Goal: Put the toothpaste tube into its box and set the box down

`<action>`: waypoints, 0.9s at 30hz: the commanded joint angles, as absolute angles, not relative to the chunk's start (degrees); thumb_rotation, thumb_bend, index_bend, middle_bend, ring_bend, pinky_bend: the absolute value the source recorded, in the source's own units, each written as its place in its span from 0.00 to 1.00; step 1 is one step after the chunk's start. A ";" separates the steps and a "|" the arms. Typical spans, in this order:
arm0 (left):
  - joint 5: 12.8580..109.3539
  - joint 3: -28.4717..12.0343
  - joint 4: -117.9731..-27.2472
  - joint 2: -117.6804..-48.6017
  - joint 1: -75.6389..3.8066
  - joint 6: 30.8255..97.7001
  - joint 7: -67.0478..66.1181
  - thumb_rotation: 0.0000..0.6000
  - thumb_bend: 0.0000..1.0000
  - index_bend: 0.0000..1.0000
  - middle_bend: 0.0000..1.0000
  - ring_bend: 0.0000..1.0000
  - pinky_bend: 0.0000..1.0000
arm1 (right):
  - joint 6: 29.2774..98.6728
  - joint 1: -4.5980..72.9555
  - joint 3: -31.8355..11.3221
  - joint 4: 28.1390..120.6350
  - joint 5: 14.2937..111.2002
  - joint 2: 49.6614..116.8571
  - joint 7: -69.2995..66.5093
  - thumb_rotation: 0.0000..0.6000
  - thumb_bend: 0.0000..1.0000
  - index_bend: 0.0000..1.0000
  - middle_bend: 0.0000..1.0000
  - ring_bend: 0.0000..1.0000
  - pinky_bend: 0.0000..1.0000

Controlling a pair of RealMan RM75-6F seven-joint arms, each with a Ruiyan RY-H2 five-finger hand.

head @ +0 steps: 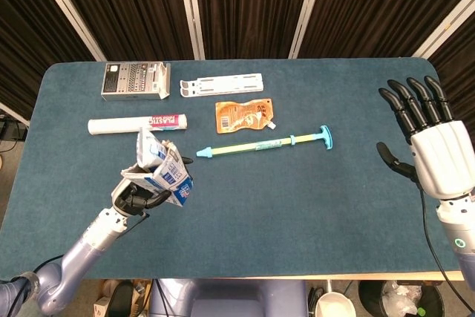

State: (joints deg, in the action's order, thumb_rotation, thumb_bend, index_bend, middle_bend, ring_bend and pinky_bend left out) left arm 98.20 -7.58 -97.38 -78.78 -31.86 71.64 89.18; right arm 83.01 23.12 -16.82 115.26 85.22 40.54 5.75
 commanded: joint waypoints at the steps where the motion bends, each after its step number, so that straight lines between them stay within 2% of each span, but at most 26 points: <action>1: 97.57 -6.63 -98.03 -78.14 -32.61 71.67 87.43 1.00 0.38 0.37 0.32 0.16 0.31 | 82.87 23.13 -16.90 115.44 85.34 40.57 5.97 1.00 0.32 0.13 0.12 0.07 0.02; 5: 96.34 -6.25 -98.39 -78.39 -32.71 71.90 86.23 1.00 0.38 0.38 0.33 0.17 0.33 | 82.65 23.12 -17.02 115.68 85.32 40.51 6.31 1.00 0.32 0.14 0.12 0.07 0.02; 9: 94.11 -6.72 -98.94 -79.21 -32.56 72.53 84.28 1.00 0.41 0.49 0.48 0.36 0.59 | 82.53 22.98 -17.14 115.67 85.04 40.49 6.49 1.00 0.32 0.15 0.12 0.07 0.03; 14: 89.75 -8.15 -100.54 -79.80 -31.87 73.04 78.33 1.00 0.56 0.61 0.62 0.47 0.70 | 82.86 22.58 -17.20 115.32 85.07 40.60 5.79 1.00 0.32 0.15 0.12 0.07 0.04; 21: 81.80 -9.57 -106.27 -78.89 -31.23 72.07 46.12 1.00 0.54 0.61 0.61 0.46 0.69 | 83.02 21.64 -16.28 114.12 85.60 41.53 4.55 1.00 0.32 0.15 0.12 0.07 0.04; 27: 72.35 -10.16 -110.41 -76.31 -32.43 68.86 22.76 1.00 0.52 0.57 0.57 0.42 0.63 | 82.70 20.77 -14.45 112.20 86.98 43.77 3.28 1.00 0.32 0.15 0.12 0.07 0.04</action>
State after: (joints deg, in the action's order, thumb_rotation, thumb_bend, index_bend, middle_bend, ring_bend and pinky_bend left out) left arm 81.32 -9.18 -105.70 -78.34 -31.79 71.50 40.90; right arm 82.75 20.94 -14.73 112.50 86.70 43.47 3.39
